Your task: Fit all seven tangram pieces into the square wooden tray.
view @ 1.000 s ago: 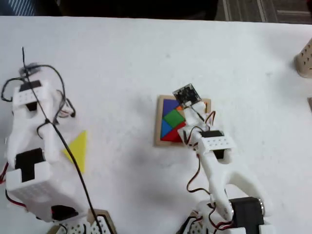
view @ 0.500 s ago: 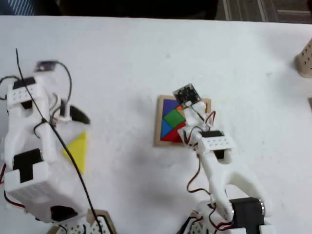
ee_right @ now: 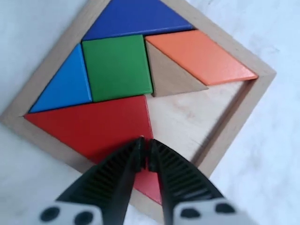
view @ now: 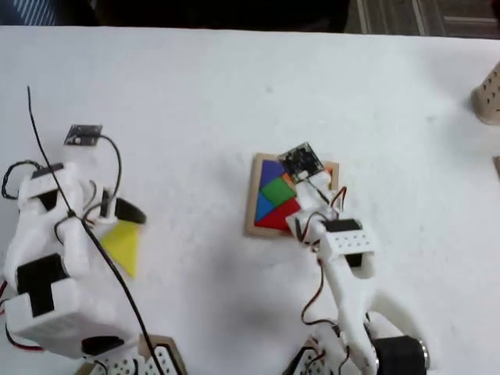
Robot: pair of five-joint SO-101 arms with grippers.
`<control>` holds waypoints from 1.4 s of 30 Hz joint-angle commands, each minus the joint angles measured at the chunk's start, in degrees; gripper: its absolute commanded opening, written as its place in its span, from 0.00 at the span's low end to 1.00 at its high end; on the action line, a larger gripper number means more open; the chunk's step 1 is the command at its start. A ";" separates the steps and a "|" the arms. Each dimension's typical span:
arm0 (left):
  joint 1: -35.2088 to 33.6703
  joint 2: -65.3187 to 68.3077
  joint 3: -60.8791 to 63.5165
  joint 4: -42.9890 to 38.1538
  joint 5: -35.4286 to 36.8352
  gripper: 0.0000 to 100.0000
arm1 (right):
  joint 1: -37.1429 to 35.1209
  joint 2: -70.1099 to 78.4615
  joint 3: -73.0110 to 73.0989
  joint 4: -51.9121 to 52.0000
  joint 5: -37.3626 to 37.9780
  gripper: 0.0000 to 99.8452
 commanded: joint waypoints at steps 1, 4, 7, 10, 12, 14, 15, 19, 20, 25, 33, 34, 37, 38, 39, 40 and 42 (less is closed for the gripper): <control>-0.92 -4.79 2.55 -1.93 -1.67 0.40 | 0.22 -3.03 2.55 1.63 0.62 0.02; -0.92 -4.79 2.64 -1.93 -1.67 0.40 | 0.22 -6.46 5.10 1.63 0.62 0.02; -0.92 -4.79 2.81 -1.93 -1.58 0.40 | 0.31 -10.59 7.65 1.63 0.62 0.02; -1.36 -4.79 2.81 -1.93 -1.58 0.40 | 1.80 -14.81 10.37 1.63 0.62 0.02; -1.80 -4.79 2.81 -1.76 -1.58 0.40 | 2.86 -17.71 11.87 1.63 0.62 0.02; -1.89 -4.88 3.16 -1.23 -1.67 0.40 | 3.12 -20.53 13.36 1.63 0.62 0.02; -1.98 -5.14 3.96 -0.70 -1.76 0.40 | 3.12 -21.76 14.15 1.63 0.70 0.02; -4.70 -5.23 4.92 -0.09 -4.31 0.40 | 2.95 -25.19 16.79 1.63 5.63 0.02; -4.79 -5.23 4.84 0.26 -5.10 0.40 | 2.77 -25.80 17.32 1.63 6.77 0.02; -4.18 -5.23 4.92 0.62 -5.36 0.40 | 2.95 -26.15 17.41 1.54 6.95 0.02; -4.18 -5.32 5.10 4.57 -5.27 0.29 | 3.38 -26.07 17.32 -0.31 6.95 0.02; -4.09 -5.32 5.10 4.92 -5.27 0.27 | 3.82 -25.98 17.32 -0.40 6.95 0.02; -4.00 -5.32 5.10 5.01 -5.36 0.24 | 6.02 -24.31 15.82 -0.48 4.75 0.02; -4.00 -5.32 5.10 5.10 -5.36 0.24 | 7.08 -22.81 14.95 -0.48 3.96 0.02; -3.82 -5.32 5.10 5.10 -5.36 0.24 | 8.04 -21.14 13.89 -0.48 3.52 0.02; -3.30 -5.32 5.10 5.10 -5.36 0.24 | 8.84 -19.03 12.66 -0.48 3.25 0.02; -2.24 -5.32 5.10 5.19 -5.45 0.24 | 9.36 -14.29 10.02 -0.40 3.25 0.02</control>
